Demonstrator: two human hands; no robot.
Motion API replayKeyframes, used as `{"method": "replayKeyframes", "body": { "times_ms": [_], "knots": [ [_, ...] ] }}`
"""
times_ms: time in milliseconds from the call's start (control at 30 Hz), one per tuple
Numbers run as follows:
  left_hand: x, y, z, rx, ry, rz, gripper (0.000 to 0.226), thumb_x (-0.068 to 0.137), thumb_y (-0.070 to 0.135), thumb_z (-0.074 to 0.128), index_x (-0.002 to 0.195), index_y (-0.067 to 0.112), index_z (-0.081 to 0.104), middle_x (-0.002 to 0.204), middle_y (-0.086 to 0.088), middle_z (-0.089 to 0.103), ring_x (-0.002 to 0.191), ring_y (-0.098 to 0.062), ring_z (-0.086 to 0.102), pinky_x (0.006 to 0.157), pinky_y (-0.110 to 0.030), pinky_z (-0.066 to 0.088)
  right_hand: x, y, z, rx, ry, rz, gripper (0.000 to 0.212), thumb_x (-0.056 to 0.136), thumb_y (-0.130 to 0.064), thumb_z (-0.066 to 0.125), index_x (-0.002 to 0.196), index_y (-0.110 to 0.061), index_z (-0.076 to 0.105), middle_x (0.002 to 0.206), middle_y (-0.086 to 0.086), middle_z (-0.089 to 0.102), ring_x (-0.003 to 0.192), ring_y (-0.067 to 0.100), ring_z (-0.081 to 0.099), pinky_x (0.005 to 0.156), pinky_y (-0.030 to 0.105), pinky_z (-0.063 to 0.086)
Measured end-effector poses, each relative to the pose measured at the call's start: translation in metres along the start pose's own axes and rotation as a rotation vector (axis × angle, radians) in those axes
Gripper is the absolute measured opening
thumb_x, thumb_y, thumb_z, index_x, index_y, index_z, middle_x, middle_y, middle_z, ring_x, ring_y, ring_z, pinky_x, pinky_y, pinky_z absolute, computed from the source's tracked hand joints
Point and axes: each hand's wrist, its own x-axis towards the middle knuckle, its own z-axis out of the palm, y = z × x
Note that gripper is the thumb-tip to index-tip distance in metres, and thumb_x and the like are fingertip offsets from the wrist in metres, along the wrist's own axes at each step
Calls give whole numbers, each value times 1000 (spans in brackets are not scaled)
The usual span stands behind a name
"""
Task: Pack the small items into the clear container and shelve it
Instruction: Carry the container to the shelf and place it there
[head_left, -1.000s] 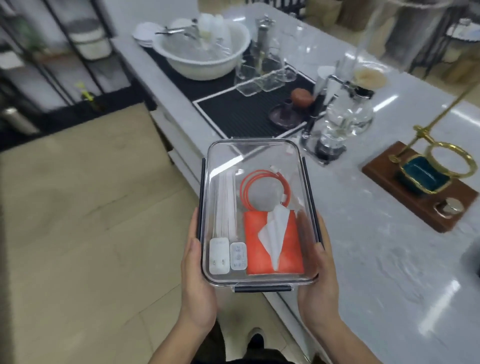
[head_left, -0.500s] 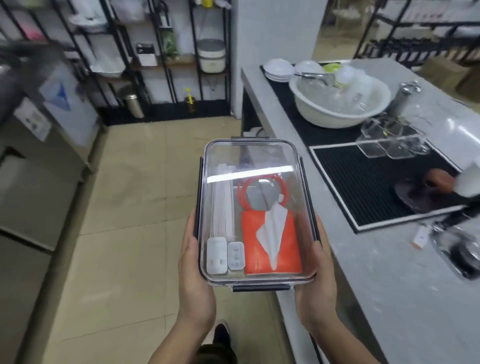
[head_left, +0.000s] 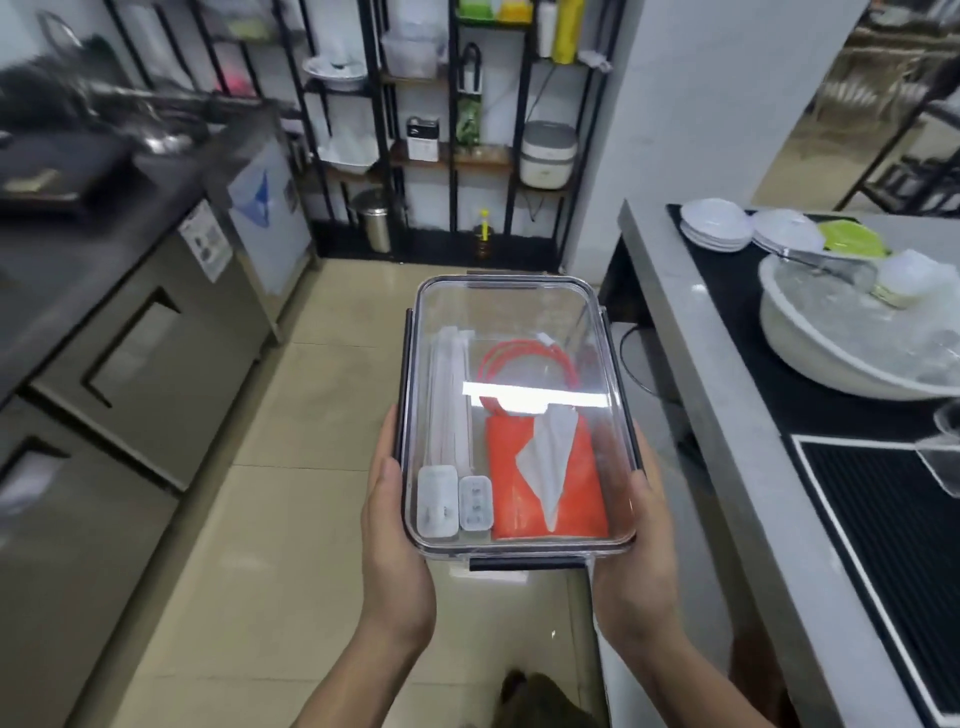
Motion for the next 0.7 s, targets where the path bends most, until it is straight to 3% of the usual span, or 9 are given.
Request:
{"method": "replayKeyframes", "body": {
  "times_ms": [167, 367, 467, 533, 700],
  "knots": [
    [71, -6, 8, 1, 20, 6, 46, 110, 17, 20, 150, 21, 42, 151, 2, 50, 142, -19, 44, 118, -50, 29, 77, 8, 20, 13, -51, 42, 41, 108, -26, 28, 142, -13, 45, 130, 14, 61, 120, 37, 60, 95, 58, 52],
    [187, -15, 39, 6, 29, 29, 50, 103, 35, 27, 149, 22, 44, 150, 4, 51, 141, -16, 44, 119, -48, 28, 197, 8, 46, 83, -81, 32, 41, 108, -28, 28, 135, -10, 53, 124, 16, 65, 118, 39, 60, 98, 60, 48],
    [241, -18, 54, 23, 34, 45, 53, 101, 39, 28, 148, 22, 44, 150, 3, 51, 141, -18, 44, 119, -49, 28, 252, 3, 61, 91, -106, 12, 47, 106, -37, 32, 139, -9, 50, 132, 20, 60, 125, 39, 55, 104, 63, 42],
    [273, -18, 63, 21, 44, 59, 51, 102, 39, 28, 148, 23, 45, 150, 2, 51, 141, -20, 44, 119, -51, 28, 285, -5, 72, 94, -94, 8, 44, 105, -36, 34, 131, -10, 57, 125, 22, 63, 119, 41, 59, 100, 64, 45],
    [357, -20, 78, 50, 86, 88, 45, 110, 19, 21, 149, 24, 44, 150, 3, 51, 141, -20, 44, 118, -51, 29, 370, -13, 97, 99, -125, -6, 45, 106, -26, 30, 99, -26, 74, 95, 7, 72, 92, 25, 68, 79, 42, 55]
  ]
}}
